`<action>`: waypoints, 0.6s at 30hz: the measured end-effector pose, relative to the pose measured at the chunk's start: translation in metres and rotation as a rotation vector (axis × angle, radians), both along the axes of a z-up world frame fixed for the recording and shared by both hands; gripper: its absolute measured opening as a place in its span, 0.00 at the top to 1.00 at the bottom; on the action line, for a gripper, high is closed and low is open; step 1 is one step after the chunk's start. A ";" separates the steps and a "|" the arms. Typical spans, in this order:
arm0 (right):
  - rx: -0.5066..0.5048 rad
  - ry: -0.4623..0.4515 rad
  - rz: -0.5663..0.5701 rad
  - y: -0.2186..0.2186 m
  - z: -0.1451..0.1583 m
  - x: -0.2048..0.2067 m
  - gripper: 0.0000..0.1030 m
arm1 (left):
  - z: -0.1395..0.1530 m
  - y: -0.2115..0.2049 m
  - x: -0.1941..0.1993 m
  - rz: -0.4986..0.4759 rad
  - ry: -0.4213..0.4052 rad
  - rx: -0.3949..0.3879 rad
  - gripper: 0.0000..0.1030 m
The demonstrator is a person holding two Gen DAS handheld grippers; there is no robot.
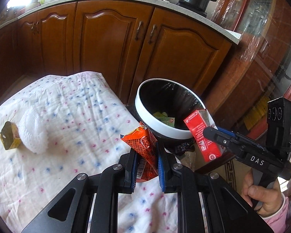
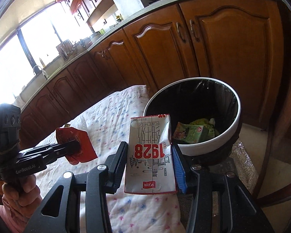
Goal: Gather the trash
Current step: 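Carry the red bag and white carton over the trash bin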
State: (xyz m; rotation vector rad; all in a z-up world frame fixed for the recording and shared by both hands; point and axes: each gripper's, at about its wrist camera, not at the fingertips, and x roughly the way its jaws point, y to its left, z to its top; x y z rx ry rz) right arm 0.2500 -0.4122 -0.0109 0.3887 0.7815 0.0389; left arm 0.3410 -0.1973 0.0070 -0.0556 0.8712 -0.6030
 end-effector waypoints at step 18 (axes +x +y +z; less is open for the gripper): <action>-0.006 0.034 -0.086 -0.059 -0.006 0.050 0.56 | -0.008 -0.074 0.084 -0.060 0.012 0.028 0.84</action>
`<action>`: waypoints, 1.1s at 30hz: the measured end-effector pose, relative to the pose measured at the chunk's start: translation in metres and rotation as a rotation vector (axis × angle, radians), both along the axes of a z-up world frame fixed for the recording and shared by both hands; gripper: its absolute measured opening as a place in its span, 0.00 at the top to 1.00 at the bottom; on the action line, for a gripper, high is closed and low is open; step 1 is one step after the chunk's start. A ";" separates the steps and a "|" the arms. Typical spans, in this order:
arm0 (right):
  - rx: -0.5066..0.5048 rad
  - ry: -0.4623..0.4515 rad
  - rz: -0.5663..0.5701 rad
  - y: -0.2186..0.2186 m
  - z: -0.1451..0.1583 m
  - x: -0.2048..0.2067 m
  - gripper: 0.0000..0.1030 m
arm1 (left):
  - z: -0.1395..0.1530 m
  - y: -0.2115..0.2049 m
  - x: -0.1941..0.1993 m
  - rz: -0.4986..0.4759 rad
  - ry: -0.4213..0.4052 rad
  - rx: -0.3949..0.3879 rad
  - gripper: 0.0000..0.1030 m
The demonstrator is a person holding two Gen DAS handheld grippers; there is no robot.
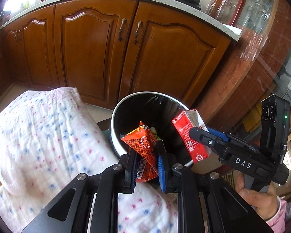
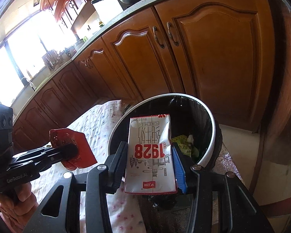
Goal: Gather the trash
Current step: 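Carry the red bag and white carton over the trash bin, then open both tools to drop the bag and carton into the bin, then move both open tools back toward the yellow wrapper and white foam net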
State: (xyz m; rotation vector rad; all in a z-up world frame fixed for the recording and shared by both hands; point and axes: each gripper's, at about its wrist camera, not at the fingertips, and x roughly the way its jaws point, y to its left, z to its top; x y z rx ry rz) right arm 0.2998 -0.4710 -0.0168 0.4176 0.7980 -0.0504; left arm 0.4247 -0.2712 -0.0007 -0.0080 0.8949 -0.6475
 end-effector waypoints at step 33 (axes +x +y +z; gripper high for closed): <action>0.111 -0.085 -0.026 0.001 -0.001 -0.001 0.10 | -0.028 0.023 -0.005 0.086 0.031 0.027 0.50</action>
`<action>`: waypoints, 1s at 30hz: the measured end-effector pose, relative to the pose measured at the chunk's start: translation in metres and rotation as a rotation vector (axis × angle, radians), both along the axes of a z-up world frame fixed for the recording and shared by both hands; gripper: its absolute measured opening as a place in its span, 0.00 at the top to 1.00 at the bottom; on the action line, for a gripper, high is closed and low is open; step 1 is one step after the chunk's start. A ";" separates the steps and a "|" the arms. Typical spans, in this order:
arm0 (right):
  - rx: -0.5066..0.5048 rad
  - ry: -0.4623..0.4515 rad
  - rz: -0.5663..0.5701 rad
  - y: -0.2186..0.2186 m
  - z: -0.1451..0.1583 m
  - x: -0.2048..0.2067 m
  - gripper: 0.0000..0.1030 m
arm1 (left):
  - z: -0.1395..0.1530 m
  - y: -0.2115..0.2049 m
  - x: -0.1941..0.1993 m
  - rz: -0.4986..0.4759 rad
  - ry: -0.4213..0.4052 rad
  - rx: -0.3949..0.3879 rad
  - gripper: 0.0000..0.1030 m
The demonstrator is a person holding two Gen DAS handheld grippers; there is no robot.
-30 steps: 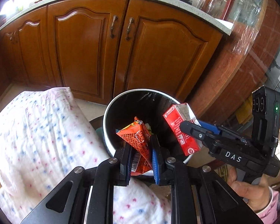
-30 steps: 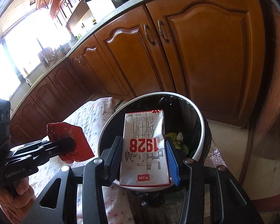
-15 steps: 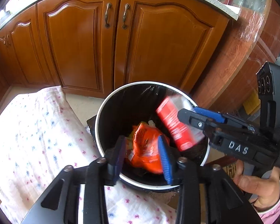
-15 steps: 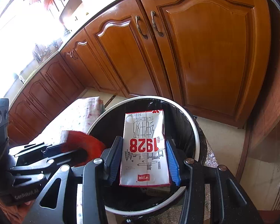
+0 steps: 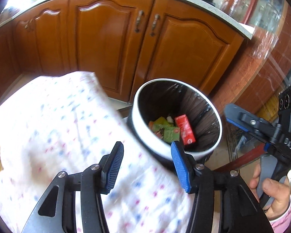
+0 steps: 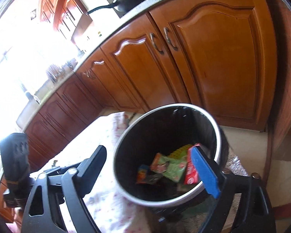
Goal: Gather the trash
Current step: 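Move both open tools back toward the yellow wrapper and white foam net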
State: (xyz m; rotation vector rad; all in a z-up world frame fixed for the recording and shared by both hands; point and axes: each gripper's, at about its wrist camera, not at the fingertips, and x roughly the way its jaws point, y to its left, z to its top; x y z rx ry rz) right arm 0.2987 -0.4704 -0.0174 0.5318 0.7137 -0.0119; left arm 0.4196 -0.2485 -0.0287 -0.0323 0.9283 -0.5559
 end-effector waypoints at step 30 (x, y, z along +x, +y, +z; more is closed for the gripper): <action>0.030 0.008 0.263 0.197 -0.037 -0.015 0.06 | -0.012 0.241 -0.113 0.455 0.100 -0.091 0.49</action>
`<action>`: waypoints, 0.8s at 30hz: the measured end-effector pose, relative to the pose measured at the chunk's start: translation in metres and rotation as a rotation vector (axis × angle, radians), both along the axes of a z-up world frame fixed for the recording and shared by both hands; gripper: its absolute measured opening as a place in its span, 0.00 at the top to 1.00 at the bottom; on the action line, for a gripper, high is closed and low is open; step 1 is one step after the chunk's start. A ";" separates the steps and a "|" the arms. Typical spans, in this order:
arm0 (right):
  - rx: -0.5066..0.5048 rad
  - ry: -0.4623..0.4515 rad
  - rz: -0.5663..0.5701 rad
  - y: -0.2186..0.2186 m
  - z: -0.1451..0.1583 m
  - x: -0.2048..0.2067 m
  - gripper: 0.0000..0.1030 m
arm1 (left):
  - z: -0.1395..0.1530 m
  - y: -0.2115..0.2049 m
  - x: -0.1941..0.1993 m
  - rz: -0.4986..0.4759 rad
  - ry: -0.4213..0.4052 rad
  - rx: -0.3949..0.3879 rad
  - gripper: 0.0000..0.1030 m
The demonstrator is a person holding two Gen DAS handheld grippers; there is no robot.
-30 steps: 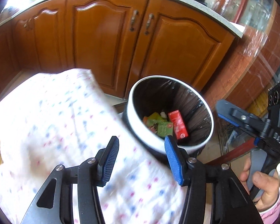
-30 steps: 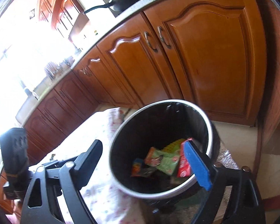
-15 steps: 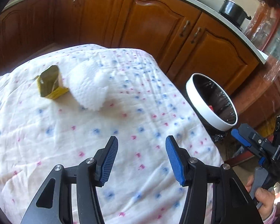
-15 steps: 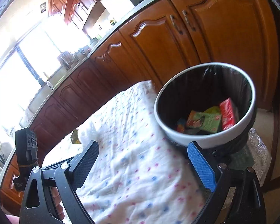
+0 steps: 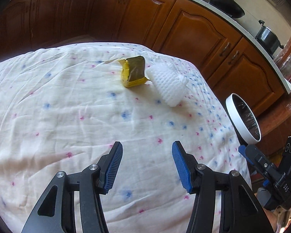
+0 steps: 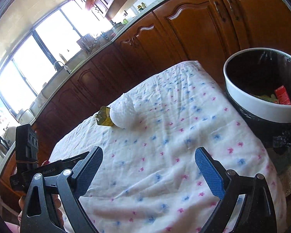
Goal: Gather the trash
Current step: 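Move both open tools back toward the yellow wrapper and white foam net, then grasp yellow wrapper with left tool while right tool grasps white foam net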
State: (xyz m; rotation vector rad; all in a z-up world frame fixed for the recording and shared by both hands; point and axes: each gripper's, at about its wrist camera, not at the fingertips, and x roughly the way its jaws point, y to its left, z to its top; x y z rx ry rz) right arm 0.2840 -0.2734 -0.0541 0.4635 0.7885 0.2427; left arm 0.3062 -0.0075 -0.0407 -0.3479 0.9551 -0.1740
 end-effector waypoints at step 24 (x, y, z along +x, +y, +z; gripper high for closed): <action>0.070 0.102 0.043 0.027 -0.007 0.096 0.07 | 0.013 0.028 0.073 0.095 -0.040 0.013 0.50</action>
